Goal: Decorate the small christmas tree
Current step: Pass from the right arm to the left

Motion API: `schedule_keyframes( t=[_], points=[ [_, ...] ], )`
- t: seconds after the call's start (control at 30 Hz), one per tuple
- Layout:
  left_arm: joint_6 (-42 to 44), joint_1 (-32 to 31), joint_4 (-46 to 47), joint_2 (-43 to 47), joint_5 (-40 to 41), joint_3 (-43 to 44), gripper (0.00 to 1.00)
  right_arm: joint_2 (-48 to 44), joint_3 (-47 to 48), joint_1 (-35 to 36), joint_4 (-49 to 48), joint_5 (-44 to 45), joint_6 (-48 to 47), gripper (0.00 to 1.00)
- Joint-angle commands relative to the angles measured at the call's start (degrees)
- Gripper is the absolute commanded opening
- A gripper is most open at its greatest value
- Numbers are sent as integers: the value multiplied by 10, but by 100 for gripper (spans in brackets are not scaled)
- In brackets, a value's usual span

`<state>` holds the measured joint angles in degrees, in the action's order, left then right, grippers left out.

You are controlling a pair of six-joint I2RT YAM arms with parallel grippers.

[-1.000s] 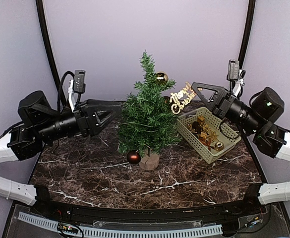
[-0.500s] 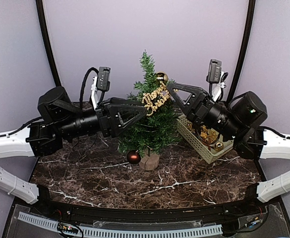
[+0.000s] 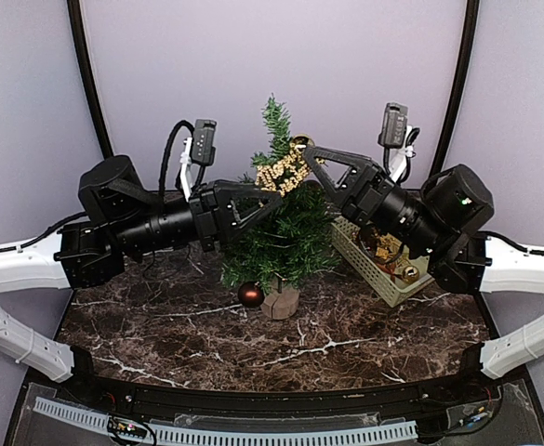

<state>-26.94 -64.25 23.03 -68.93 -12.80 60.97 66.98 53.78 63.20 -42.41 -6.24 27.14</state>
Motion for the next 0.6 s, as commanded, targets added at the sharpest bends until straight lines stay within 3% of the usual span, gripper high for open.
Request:
schedule_keyframes(
  t=[0.0,0.07,0.13,0.2,0.27,0.43,0.57],
  points=[
    [8,-1,2,19,6,2,13,-3,5,6,-8,-8,23,0],
    [3,-1,2,32,15,-14,3,-5,7,6,15,-9,28,0],
    [-1,0,-11,47,22,-28,0,-9,13,5,56,-17,26,24],
    [-4,1,-41,63,26,-40,0,-17,31,4,126,-16,15,58],
    [-4,4,-77,77,12,-42,0,-25,60,2,223,-22,-5,74],
    [14,13,-232,84,-54,-7,0,-38,118,-2,441,-61,-50,82],
    [34,15,-320,74,-92,31,0,-30,158,-3,546,-99,-71,72]
  ],
)
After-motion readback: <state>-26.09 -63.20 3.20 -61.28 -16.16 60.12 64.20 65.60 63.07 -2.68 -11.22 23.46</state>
